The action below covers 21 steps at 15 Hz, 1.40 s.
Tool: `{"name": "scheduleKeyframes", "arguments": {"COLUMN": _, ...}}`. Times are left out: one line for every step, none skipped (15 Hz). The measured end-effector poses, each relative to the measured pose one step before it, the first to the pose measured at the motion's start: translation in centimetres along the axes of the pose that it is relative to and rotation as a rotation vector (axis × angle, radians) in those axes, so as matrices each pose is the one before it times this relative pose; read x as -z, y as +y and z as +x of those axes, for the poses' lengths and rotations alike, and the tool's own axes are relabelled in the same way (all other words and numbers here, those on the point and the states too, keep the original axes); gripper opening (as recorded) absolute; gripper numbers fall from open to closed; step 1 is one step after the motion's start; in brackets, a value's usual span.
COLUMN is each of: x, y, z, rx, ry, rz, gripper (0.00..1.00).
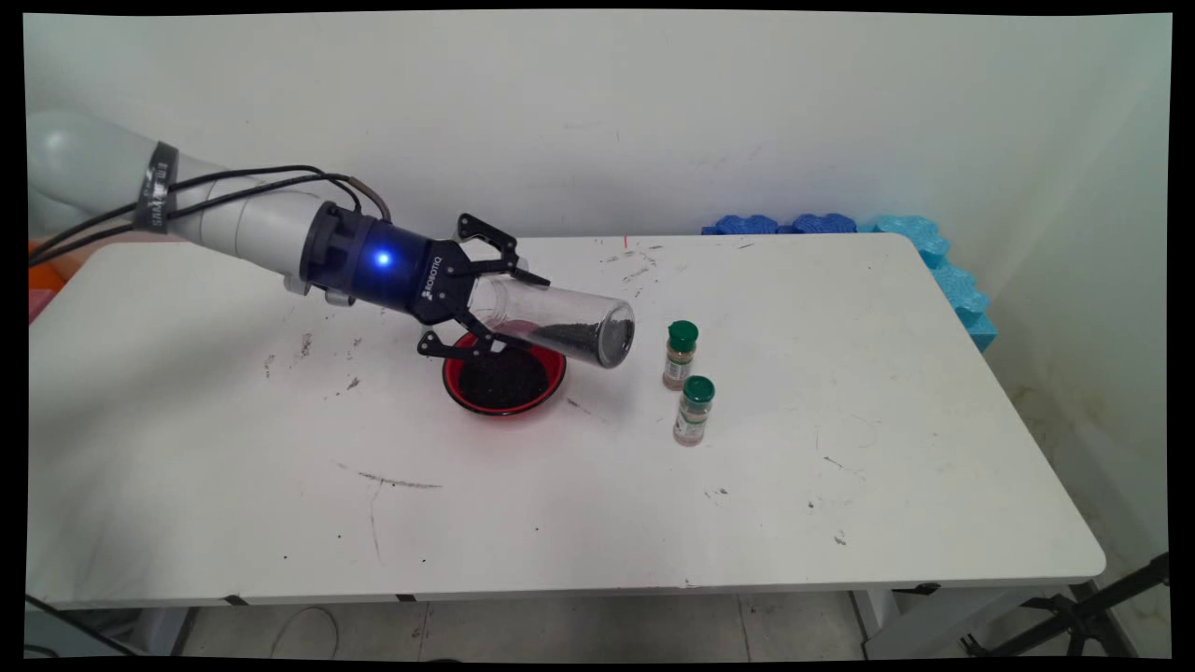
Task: Pour the black seasoning powder in the red bowl
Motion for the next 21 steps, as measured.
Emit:
{"name": "scheduleKeyframes", "arguments": {"x": -0.02, "y": -0.051, "z": -0.008, "rx": 0.01621, "ry": -0.00418, "rz": -0.00525, "gripper": 0.0}}
{"name": "scheduleKeyframes", "arguments": {"x": -0.018, "y": -0.043, "z": -0.001, "rx": 0.01443, "ry": -0.00377, "rz": -0.00505, "gripper": 0.0}}
{"name": "scheduleKeyframes", "arguments": {"x": -0.014, "y": -0.025, "z": 0.002, "rx": 0.01183, "ry": -0.00301, "rz": -0.00441, "gripper": 0.0}}
{"name": "scheduleKeyframes", "arguments": {"x": -0.007, "y": -0.013, "z": 0.004, "rx": 0.00746, "ry": -0.00177, "rz": -0.00326, "gripper": 0.0}}
{"name": "scheduleKeyframes", "arguments": {"x": -0.018, "y": -0.004, "z": 0.013, "rx": 0.01081, "ry": -0.00248, "rz": -0.00468, "gripper": 0.0}}
{"name": "scheduleKeyframes", "arguments": {"x": -0.021, "y": -0.013, "z": 0.005, "rx": 0.01192, "ry": -0.00269, "rz": -0.00528, "gripper": 0.0}}
{"name": "scheduleKeyframes", "arguments": {"x": -0.025, "y": -0.016, "z": -0.005, "rx": 0.01085, "ry": -0.00303, "rz": -0.00476, "gripper": 0.0}}
{"name": "scheduleKeyframes", "arguments": {"x": -0.017, "y": -0.01, "z": -0.006, "rx": 0.00812, "ry": -0.00234, "rz": -0.00398, "gripper": 0.0}}
{"name": "scheduleKeyframes", "arguments": {"x": -0.017, "y": -0.014, "z": -0.011, "rx": 0.00583, "ry": -0.00163, "rz": -0.00256, "gripper": 0.0}}
{"name": "scheduleKeyframes", "arguments": {"x": -0.022, "y": -0.016, "z": -0.011, "rx": 0.00838, "ry": -0.00211, "rz": -0.00391, "gripper": 0.0}}
{"name": "scheduleKeyframes", "arguments": {"x": -0.013, "y": -0.01, "z": -0.004, "rx": 0.00606, "ry": -0.00127, "rz": -0.00283, "gripper": 0.0}}
{"name": "scheduleKeyframes", "arguments": {"x": -0.019, "y": -0.016, "z": -0.011, "rx": 0.0086, "ry": -0.00164, "rz": -0.00419, "gripper": 0.0}}
{"name": "scheduleKeyframes", "arguments": {"x": -0.02, "y": -0.007, "z": -0.017, "rx": 0.00591, "ry": -0.00136, "rz": -0.00261, "gripper": 0.0}}
{"name": "scheduleKeyframes", "arguments": {"x": -0.027, "y": -0.012, "z": -0.021, "rx": 0.00788, "ry": -0.00175, "rz": -0.00382, "gripper": 0.0}}
{"name": "scheduleKeyframes", "arguments": {"x": -0.018, "y": -0.012, "z": -0.016, "rx": 0.00488, "ry": -0.00123, "rz": -0.00215, "gripper": 0.0}}
{"name": "scheduleKeyframes", "arguments": {"x": -0.029, "y": -0.01, "z": -0.019, "rx": 0.00713, "ry": -0.00191, "rz": -0.00304, "gripper": 0.0}}
{"name": "scheduleKeyframes", "arguments": {"x": -0.016, "y": -0.024, "z": -0.026, "rx": 0.00809, "ry": -0.00178, "rz": -0.00371, "gripper": 0.0}}
{"name": "scheduleKeyframes", "arguments": {"x": -0.015, "y": -0.024, "z": -0.017, "rx": 0.00809, "ry": -0.00194, "rz": -0.00353, "gripper": 0.0}}
{"name": "scheduleKeyframes", "arguments": {"x": -0.001, "y": -0.02, "z": -0.015, "rx": 0.0065, "ry": -0.00161, "rz": -0.00312, "gripper": 0.0}}
{"name": "scheduleKeyframes", "arguments": {"x": -0.005, "y": -0.027, "z": -0.016, "rx": 0.00655, "ry": -0.00151, "rz": -0.00287, "gripper": 0.0}}
{"name": "scheduleKeyframes", "arguments": {"x": 0.004, "y": -0.014, "z": 0.0, "rx": 0.00374, "ry": -0.00092, "rz": -0.00177, "gripper": 0.0}}
